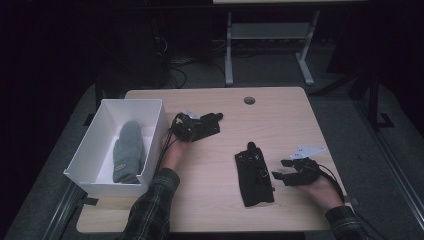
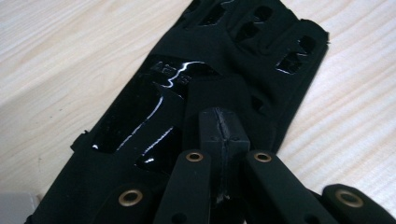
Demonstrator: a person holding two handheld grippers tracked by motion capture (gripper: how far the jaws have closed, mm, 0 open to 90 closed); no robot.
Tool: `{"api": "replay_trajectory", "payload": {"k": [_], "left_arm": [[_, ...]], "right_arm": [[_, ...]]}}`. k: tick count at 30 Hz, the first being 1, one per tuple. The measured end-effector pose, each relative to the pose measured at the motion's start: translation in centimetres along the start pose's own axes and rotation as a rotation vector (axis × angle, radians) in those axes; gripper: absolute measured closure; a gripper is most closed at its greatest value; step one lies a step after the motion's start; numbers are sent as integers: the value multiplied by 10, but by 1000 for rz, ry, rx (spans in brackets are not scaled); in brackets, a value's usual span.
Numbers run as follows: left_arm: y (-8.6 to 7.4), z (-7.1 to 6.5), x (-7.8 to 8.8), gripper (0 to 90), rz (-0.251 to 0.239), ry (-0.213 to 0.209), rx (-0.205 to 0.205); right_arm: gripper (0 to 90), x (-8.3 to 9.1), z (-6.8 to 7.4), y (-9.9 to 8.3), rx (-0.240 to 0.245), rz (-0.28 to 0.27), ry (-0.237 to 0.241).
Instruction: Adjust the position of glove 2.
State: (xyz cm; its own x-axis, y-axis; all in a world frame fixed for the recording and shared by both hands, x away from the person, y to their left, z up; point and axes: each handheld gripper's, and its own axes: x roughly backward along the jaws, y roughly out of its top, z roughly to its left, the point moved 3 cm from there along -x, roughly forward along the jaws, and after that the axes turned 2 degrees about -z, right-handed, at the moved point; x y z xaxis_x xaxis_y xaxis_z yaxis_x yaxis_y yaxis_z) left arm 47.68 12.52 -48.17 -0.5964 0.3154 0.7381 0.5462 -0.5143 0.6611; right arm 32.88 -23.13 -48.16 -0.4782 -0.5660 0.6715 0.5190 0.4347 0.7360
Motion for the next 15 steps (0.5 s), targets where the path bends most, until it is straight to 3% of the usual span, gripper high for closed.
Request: {"api": "replay_trajectory", "payload": {"k": [7, 10, 15], "left_arm": [[-5, -20, 7, 897, 2, -92, -19], [-7, -31, 11, 897, -2, -148, -3], [-10, -56, 19, 896, 6, -244, -26]], "right_arm": [[376, 0, 2, 1, 1, 2, 0], [376, 0, 3, 2, 1, 3, -2], [376, 0, 2, 1, 3, 2, -3]]}}
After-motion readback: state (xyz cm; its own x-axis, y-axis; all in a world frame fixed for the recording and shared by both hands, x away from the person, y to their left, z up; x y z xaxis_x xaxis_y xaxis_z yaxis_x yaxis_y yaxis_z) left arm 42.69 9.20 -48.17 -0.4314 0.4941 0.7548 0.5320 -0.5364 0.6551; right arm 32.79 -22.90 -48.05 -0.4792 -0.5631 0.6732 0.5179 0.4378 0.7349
